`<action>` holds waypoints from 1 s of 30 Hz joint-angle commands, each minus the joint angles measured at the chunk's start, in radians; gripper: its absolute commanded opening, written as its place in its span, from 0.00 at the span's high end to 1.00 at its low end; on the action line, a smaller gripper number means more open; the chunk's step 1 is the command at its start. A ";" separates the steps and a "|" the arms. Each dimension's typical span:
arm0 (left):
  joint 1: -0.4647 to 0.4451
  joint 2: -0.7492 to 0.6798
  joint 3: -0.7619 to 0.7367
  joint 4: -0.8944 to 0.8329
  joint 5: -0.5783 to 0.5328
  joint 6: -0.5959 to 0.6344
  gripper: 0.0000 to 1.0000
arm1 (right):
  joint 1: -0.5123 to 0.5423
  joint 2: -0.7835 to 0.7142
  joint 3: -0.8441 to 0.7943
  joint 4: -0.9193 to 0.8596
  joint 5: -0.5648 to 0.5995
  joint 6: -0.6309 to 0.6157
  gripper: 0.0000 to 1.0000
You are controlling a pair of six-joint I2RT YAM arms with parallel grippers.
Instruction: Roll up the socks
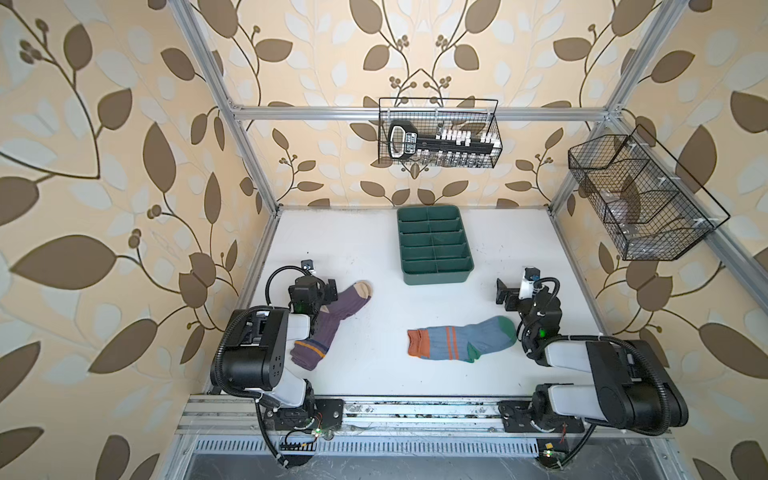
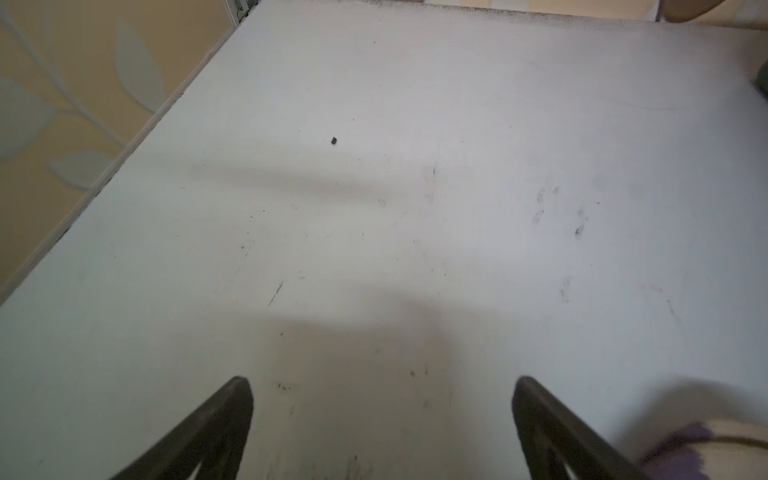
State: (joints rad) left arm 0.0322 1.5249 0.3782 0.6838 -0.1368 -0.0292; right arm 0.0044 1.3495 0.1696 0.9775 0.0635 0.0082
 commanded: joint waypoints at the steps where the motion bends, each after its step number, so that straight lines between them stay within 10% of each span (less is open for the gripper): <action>1: -0.003 -0.027 0.023 0.030 0.012 -0.011 0.01 | 0.002 -0.005 0.017 0.018 0.004 0.003 0.00; 30: -0.002 -0.029 0.020 0.034 0.010 -0.012 0.01 | 0.015 -0.008 0.012 0.024 0.026 -0.004 0.00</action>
State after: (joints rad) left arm 0.0322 1.5249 0.3782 0.6838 -0.1368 -0.0296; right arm 0.0078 1.3495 0.1696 0.9775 0.0677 0.0078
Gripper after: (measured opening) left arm 0.989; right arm 0.998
